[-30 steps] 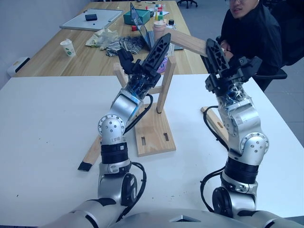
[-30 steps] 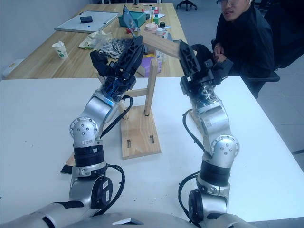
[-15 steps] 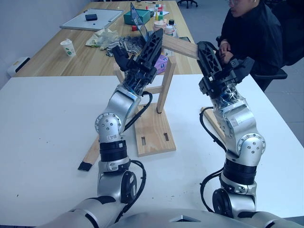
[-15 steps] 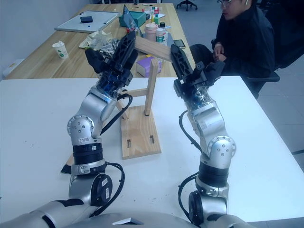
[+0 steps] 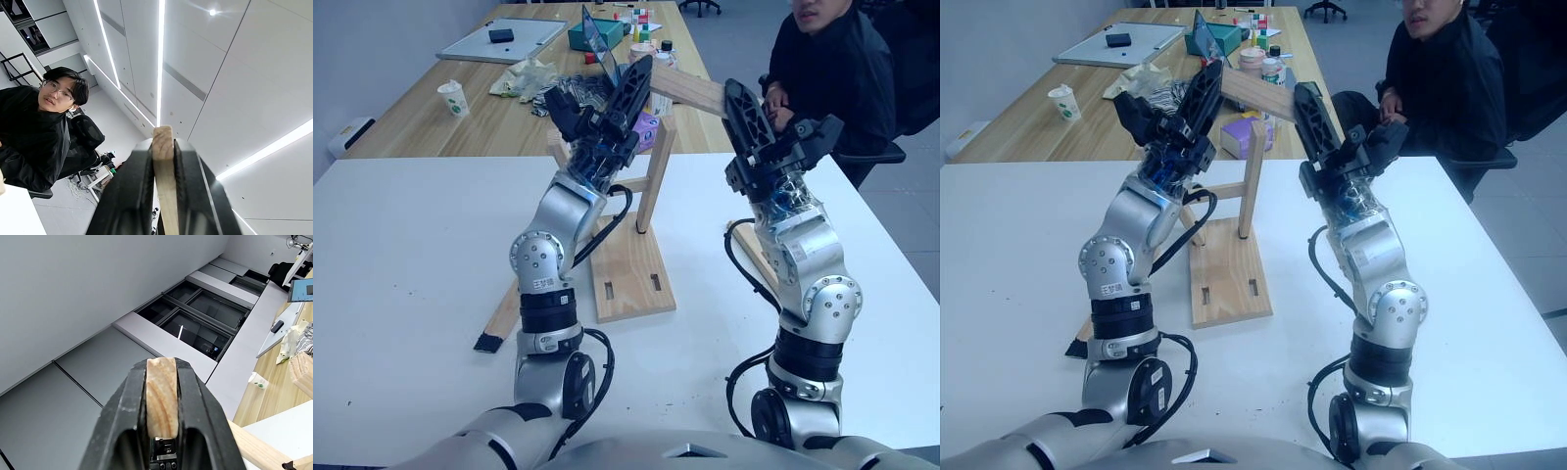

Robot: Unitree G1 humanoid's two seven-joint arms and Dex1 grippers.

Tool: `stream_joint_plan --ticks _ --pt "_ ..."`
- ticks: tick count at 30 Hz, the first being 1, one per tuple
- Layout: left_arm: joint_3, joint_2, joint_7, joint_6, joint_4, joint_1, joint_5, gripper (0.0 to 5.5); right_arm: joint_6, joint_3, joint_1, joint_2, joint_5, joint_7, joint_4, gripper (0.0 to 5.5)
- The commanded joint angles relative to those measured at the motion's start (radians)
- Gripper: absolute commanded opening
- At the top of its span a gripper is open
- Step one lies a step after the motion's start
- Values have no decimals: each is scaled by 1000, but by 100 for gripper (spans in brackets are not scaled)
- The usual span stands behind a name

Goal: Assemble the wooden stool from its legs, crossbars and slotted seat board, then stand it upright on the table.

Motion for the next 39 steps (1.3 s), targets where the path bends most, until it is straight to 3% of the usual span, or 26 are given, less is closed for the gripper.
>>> stream_joint_plan --ticks 1,2,8,10,15,17,22,24,26,31,39 --pt "-18 -8 9 8 -4 -49 -2 41 5 15 9 6 -6 -24 -3 40" --pt "-18 -6 12 6 -6 -50 0 41 8 18 13 5 -7 -33 -2 77" --pt "5 52 33 -4 16 -59 43 36 17 12 16 -17 -14 -46 25 184" --pt "-6 130 -22 0 29 -62 125 36 58 12 53 -81 -52 -18 32 187" --pt "-7 266 -111 2 53 -72 259 36 75 -125 107 -231 -109 39 132 187" --pt "10 345 -132 30 19 -61 281 36 56 -178 101 -261 -127 49 167 187" --pt "152 703 -319 189 -16 40 252 36 22 -314 130 -324 -147 58 188 187" --pt "143 867 -500 217 57 91 321 36 8 -369 160 -343 -159 53 193 187" --pt "93 947 -594 205 109 130 410 36 5 -388 169 -351 -174 55 205 187" --pt "-25 956 -604 140 181 241 635 36 28 -350 168 -333 -228 74 205 187" --pt "-9 937 -571 153 133 359 741 36 48 -341 191 -327 -271 104 209 187"
